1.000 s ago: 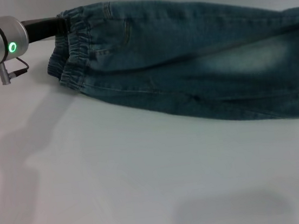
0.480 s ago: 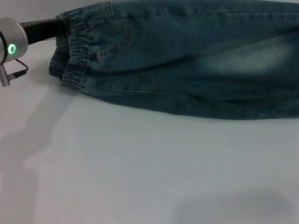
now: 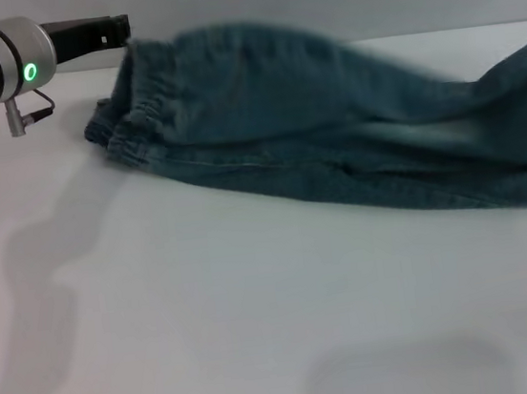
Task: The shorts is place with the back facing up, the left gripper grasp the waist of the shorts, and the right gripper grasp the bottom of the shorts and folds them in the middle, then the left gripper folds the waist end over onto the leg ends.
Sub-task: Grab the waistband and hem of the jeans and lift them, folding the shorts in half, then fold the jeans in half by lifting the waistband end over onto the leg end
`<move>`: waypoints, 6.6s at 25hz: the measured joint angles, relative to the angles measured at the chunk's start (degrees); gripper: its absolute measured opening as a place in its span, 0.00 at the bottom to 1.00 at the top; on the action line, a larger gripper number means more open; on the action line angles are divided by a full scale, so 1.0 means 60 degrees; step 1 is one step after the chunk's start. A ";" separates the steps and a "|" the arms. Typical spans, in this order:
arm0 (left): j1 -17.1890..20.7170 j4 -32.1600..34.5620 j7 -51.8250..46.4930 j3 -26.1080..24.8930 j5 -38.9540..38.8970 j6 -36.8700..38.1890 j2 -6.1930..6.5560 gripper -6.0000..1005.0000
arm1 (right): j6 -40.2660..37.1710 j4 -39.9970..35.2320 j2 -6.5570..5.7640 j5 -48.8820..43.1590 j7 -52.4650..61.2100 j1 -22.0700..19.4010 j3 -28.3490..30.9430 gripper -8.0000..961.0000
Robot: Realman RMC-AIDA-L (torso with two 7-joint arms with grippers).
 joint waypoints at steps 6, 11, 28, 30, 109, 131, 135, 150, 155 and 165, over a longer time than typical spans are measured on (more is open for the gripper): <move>-0.0239 0.0293 0.0006 -0.0004 0.0053 0.0009 0.0034 0.30 | -0.0191 0.0420 -0.0025 -0.0163 -0.0008 0.0237 -0.0033 0.27; -0.0320 0.0296 -0.0067 -0.0204 0.0524 -0.0965 0.0174 0.49 | -0.0874 0.0295 0.0039 -0.0620 -0.0009 0.0011 -0.0837 0.52; -0.0279 0.1465 0.0520 -0.1456 0.1858 -0.1467 0.0029 0.84 | -0.1221 -0.0279 0.0086 -0.0712 0.0062 -0.0147 -0.2467 0.78; -0.0293 0.1520 0.0601 -0.1444 0.1856 -0.1383 0.0023 0.84 | -0.1183 -0.0321 0.0086 -0.0712 0.0064 -0.0156 -0.2527 0.78; 0.0401 0.1481 0.1794 0.0527 -0.0413 0.0387 -0.0075 0.01 | -0.0241 -0.1006 0.0053 -0.0736 0.0040 -0.0007 -0.2739 0.78; 0.1812 -0.1345 0.1707 0.1064 -0.1358 -0.0701 -0.0028 0.01 | -0.3357 0.0803 0.0087 -0.0623 0.0865 0.0065 -0.3150 0.77; 0.1970 -0.1719 0.1667 0.1088 -0.1375 -0.0903 -0.0041 0.01 | -0.3550 0.1139 0.0086 -0.0616 0.1043 0.0181 -0.3172 0.77; 0.2491 -0.3390 0.1647 0.1379 -0.2023 -0.1389 -0.0051 0.01 | -0.4149 0.3310 0.0060 -0.0616 0.2332 0.1421 -0.3079 0.47; 0.2687 -0.3979 0.1647 0.1558 -0.2283 -0.1475 -0.0046 0.01 | -0.4555 0.4297 0.0071 -0.0616 0.2871 0.2211 -0.3189 0.24; 0.2906 -0.4494 0.1664 0.1805 -0.2642 -0.1487 -0.0048 0.01 | -0.5006 0.5612 0.0073 0.0482 0.2947 0.3295 -0.3848 0.01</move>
